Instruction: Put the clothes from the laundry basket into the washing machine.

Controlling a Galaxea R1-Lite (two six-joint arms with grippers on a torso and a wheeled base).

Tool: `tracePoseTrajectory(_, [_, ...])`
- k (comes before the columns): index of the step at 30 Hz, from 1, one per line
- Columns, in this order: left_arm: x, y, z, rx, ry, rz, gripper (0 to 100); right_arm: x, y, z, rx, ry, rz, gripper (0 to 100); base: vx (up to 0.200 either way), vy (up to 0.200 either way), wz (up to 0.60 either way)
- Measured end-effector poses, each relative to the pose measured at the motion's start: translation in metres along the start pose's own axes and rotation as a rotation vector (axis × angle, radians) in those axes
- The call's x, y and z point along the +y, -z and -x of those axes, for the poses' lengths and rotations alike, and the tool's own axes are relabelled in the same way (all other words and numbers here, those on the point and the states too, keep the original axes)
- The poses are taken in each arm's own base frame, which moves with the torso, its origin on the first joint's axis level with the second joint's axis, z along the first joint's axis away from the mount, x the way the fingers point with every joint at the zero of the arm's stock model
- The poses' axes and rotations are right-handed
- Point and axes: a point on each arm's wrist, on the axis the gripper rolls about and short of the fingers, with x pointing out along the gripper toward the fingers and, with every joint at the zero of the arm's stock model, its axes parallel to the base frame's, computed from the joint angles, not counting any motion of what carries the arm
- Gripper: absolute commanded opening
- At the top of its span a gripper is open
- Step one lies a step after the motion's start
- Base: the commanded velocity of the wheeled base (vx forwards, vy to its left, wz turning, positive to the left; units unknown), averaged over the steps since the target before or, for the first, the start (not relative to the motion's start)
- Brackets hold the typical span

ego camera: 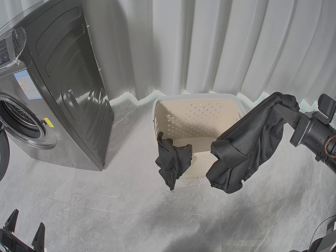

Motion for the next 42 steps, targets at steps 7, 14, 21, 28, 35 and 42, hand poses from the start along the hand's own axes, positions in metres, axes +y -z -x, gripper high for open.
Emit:
tracePoseTrajectory(7, [0.0, 0.0, 0.0, 0.0, 0.001, 0.003, 100, 0.0, 0.003, 0.001, 0.01, -0.002, 0.0, 0, 0.0, 0.2, 0.0])
tracePoseTrajectory(14, [0.0, 0.0, 0.0, 0.0, 0.0, 0.004, 100, 0.001, 0.001, 0.0, 0.005, -0.003, -0.002, 0, 0.0, 0.2, 0.0])
tracePoseTrajectory(21, [0.0, 0.0, 0.0, 0.001, 0.0, 0.004, 100, 0.001, -0.001, -0.001, -0.011, -0.006, -0.006, 0, 0.0, 0.2, 0.0])
tracePoseTrajectory(28, [0.0, 0.0, 0.0, 0.001, 0.001, 0.003, 100, 0.002, -0.006, -0.004, -0.041, -0.011, -0.01, 0, 0.0, 0.2, 0.0])
tracePoseTrajectory(35, [0.0, 0.0, 0.0, 0.001, 0.0, 0.004, 100, 0.003, -0.007, -0.006, -0.049, -0.013, -0.013, 0, 0.0, 0.2, 0.0])
tracePoseTrajectory(42, [0.0, 0.0, 0.0, 0.001, 0.0, 0.008, 100, 0.003, -0.007, -0.01, -0.065, -0.017, -0.016, 0, 0.0, 0.2, 0.0])
